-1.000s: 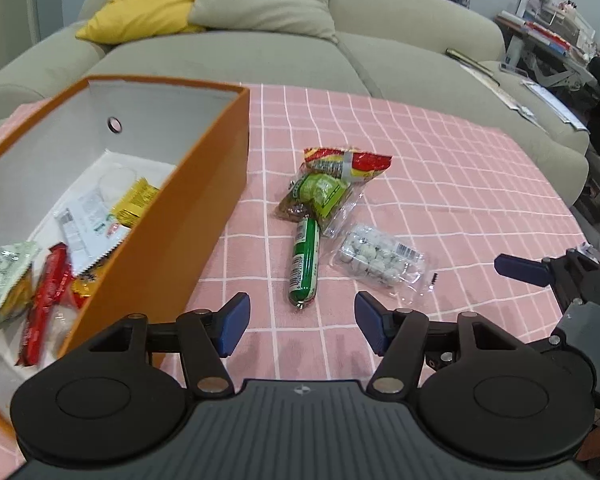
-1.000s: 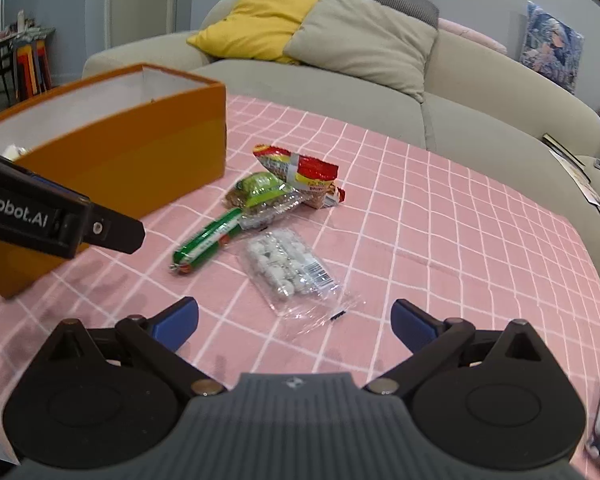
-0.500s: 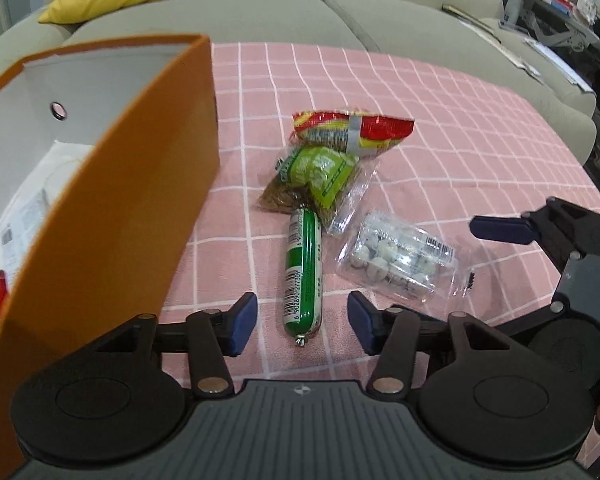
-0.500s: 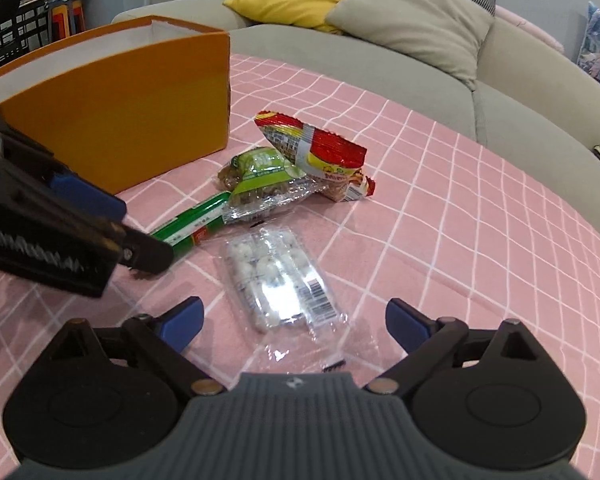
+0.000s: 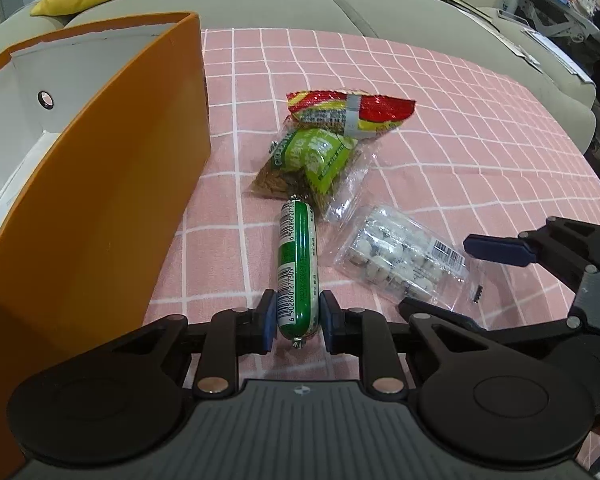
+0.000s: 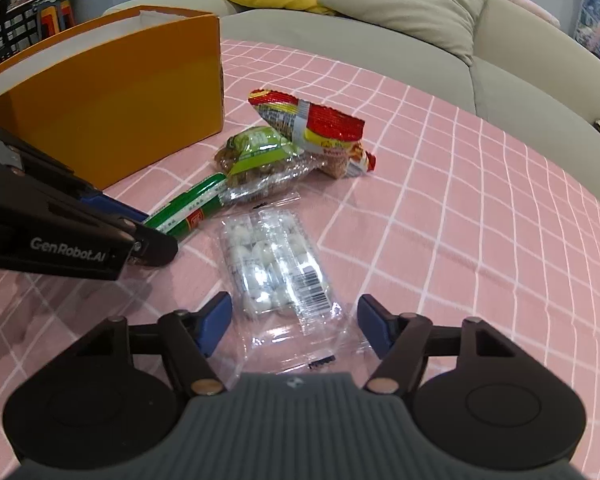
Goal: Organize snacks
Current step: 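Grasp the green sausage stick with left gripper while right grasps white-candy packet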
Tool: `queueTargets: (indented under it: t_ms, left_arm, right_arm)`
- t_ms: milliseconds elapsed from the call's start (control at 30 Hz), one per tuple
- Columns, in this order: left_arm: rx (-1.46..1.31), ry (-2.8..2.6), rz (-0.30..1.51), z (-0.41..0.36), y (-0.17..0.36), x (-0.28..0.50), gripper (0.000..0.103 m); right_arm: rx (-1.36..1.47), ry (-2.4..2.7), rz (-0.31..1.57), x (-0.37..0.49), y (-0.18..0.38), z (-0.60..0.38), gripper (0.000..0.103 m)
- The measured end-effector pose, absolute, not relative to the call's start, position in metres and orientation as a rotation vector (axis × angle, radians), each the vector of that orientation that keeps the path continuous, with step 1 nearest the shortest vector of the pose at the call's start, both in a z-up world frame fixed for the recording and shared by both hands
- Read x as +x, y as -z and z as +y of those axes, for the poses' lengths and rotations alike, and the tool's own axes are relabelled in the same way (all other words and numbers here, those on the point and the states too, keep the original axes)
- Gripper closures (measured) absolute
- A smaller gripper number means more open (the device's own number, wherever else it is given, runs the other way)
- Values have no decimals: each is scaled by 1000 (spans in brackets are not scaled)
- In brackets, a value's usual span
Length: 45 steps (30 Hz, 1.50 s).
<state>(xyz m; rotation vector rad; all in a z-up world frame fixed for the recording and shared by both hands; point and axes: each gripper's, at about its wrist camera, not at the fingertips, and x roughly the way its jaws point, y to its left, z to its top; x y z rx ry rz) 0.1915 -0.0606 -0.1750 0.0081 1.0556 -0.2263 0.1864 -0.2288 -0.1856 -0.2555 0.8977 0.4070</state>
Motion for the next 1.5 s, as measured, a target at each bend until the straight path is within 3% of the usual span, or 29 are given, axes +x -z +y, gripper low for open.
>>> queueTargets:
  t_ms: [467,733,800,900,1000,1167,1300,1433,1500]
  left_arm:
    - [-15,156,1117,-49,170,128,79]
    - [-67,177,1148,-37,168,104,77]
    - [-88,177,1143,-34,166,106,72]
    - [-111,178,1137,-32,165,113,62]
    - [-102,192,1158,-36,167,121,61]
    - [-50,215,1167,-46,169,127,61]
    - [-19,221,1164,-51,171,129,61]
    - [35,215,1152,-57,172,129,77]
    - [40,213,1154,-59,172,128,77]
  right_arm:
    - [-81,-46,1033,102,175,-214,41]
    - [-63,-114,1013,83,173,-220,29]
    - [-76,-177,988,82,172,-224,21]
    - [-149,-257,938,87,172,-225,21]
    - [-167,-342,917,97,174,-229,21]
    - [-171,-384,966,110,181,-231,36]
    - [-175,-394,967,111,186,-228,41]
    - [-172,-376,962,110,186,-225,46]
    - [-169,-361,962,109,186,-224,47]
